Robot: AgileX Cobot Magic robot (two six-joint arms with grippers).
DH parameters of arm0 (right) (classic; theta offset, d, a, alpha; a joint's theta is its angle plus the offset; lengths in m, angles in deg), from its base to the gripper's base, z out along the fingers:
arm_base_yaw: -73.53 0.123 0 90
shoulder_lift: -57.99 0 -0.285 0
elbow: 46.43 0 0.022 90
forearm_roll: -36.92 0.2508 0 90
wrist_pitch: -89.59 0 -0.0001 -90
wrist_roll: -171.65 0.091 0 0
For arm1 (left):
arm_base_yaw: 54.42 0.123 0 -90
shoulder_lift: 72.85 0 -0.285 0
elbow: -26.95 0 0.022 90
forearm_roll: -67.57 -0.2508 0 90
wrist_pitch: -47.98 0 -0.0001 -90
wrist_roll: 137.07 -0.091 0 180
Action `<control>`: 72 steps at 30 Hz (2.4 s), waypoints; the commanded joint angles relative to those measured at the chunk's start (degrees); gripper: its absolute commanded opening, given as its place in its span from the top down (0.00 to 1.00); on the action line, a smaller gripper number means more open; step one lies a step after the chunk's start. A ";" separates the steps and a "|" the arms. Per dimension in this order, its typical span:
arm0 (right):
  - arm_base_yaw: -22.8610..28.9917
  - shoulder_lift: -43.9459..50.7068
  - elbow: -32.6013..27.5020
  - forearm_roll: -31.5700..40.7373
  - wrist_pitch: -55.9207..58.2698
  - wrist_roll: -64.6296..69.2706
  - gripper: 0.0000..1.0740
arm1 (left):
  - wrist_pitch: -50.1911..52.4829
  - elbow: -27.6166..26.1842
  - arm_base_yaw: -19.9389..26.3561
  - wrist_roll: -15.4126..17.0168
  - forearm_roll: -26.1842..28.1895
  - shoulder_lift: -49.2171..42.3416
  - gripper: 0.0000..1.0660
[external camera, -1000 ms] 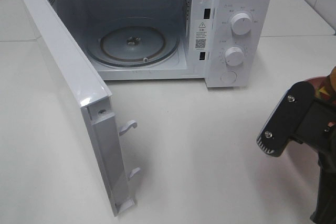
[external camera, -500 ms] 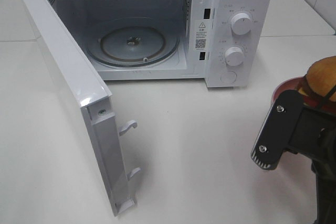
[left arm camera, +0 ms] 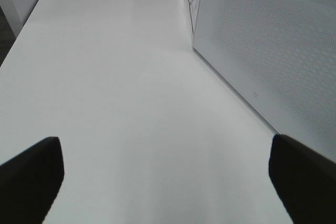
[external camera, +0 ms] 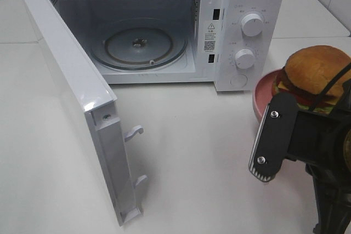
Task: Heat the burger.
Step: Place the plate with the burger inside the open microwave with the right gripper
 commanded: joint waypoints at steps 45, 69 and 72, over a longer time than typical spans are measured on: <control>-0.34 0.74 -0.06 1.20 -24.92 -38.90 1.00 | 0.97 0.06 0.17 0.06 0.29 -0.63 0.08; -11.06 0.74 2.92 14.95 -31.00 -61.59 1.00 | 0.97 0.06 0.17 0.06 0.29 -0.63 0.08; -11.97 0.74 2.92 17.82 -32.49 -64.00 1.00 | 0.97 0.06 0.17 0.06 0.29 -0.63 0.08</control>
